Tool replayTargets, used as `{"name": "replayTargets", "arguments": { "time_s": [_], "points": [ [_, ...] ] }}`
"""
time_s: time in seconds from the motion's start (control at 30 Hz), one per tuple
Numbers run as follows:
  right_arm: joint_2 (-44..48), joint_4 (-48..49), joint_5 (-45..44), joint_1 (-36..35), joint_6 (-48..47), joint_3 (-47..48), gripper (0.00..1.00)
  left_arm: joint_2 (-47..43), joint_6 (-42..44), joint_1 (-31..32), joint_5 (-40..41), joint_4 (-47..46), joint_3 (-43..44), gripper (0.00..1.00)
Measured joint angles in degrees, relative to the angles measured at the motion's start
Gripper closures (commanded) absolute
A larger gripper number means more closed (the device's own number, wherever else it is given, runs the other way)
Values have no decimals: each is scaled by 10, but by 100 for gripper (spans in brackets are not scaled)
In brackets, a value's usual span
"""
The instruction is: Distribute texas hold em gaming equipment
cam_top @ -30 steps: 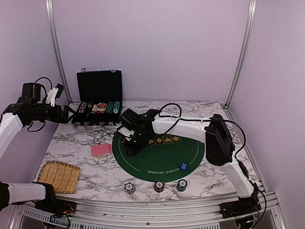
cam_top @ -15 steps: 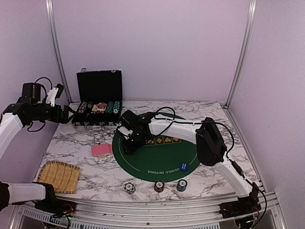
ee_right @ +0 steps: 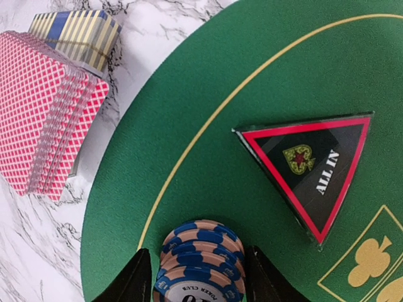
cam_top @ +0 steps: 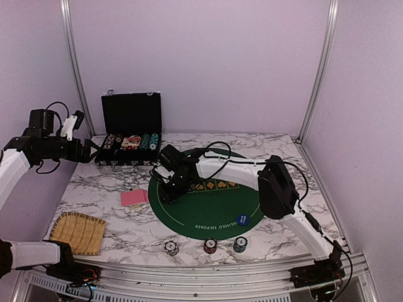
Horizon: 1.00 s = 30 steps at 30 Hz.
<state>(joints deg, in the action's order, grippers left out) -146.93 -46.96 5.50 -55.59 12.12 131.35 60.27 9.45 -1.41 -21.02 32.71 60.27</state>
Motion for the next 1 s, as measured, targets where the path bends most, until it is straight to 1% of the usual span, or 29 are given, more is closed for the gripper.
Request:
{"name": "replayTargets", "arguments": {
  "time_s": [0.2,0.4,0.53,0.7,0.8,0.9,1.0],
  "points": [
    [0,2,-2,0,0,0,46,0,0,0,0,0,0,1],
    [9,-3,-25,0,0,0,45,0,0,0,0,1,0,1],
    [48,-8,-49,-4,-3,-17,36,0,0,0,0,2,0,1],
    [162,-9,-67,-19,-11,-108,22,0,0,0,0,2,0,1],
    [225,-11,-67,-51,-17,-162,16,0,0,0,0,3,0,1],
    [256,-14,-66,-97,-19,-199,14,0,0,0,0,5,0,1],
    [261,-22,-57,-142,-19,-226,13,0,0,0,0,7,0,1]
  ]
}}
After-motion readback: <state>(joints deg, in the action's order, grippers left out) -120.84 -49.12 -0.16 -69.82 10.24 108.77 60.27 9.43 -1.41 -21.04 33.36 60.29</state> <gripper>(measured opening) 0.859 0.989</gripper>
